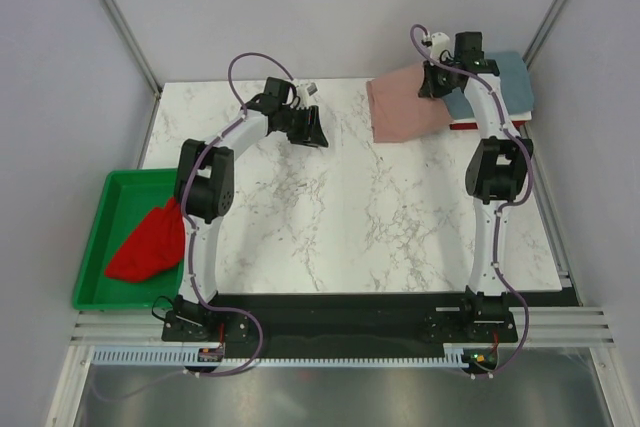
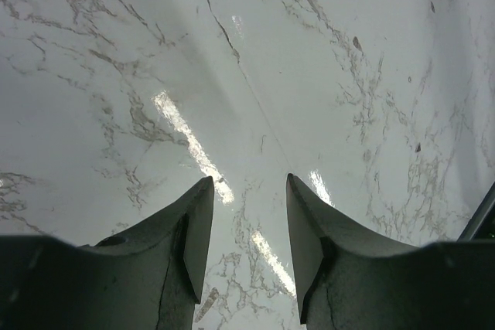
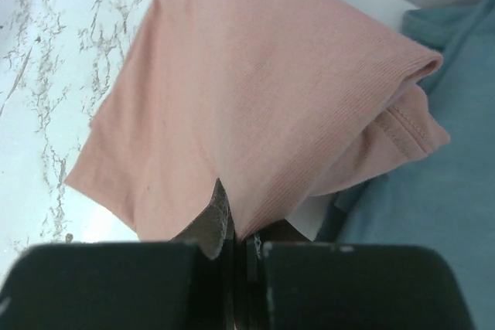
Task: Fold and stack the t-shirts
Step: Neatly place the folded tshirt to the corner
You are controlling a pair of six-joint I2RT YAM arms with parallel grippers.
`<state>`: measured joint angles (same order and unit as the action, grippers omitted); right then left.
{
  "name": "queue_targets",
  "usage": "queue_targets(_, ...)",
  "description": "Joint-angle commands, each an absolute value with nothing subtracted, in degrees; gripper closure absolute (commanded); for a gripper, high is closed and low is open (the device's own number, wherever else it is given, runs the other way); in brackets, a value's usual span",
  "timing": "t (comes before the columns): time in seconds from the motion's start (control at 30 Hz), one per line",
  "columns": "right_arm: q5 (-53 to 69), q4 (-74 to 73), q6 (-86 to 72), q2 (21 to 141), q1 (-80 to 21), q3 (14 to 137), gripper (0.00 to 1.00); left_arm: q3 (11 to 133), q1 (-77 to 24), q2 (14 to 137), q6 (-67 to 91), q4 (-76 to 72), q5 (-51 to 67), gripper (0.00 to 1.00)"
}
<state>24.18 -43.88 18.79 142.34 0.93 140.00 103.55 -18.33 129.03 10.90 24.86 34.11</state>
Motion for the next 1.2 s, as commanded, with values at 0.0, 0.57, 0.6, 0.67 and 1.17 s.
queue_targets(0.0,22.24,-41.75,21.45,135.09,1.76,143.53,1.00,103.54,-18.98,124.37,7.74,24.52,34.10,0.50)
queue_targets(0.57,19.34,-36.65,20.92,135.70,7.29,147.83,1.00,102.48,-21.18,124.19,7.65,24.34,34.28,0.49)
queue_targets(0.6,19.25,-35.95,20.66,135.88,7.82,148.01,1.00,102.22,-21.36,124.19,7.47,24.35,34.10,0.49)
queue_targets(0.67,19.16,-35.33,19.78,136.58,9.22,148.88,1.00,102.04,-21.71,123.93,7.03,24.35,33.93,0.49)
queue_targets(1.17,16.70,-27.78,18.28,140.71,14.41,149.85,1.00,102.39,-24.78,124.36,5.54,24.96,31.73,0.48)
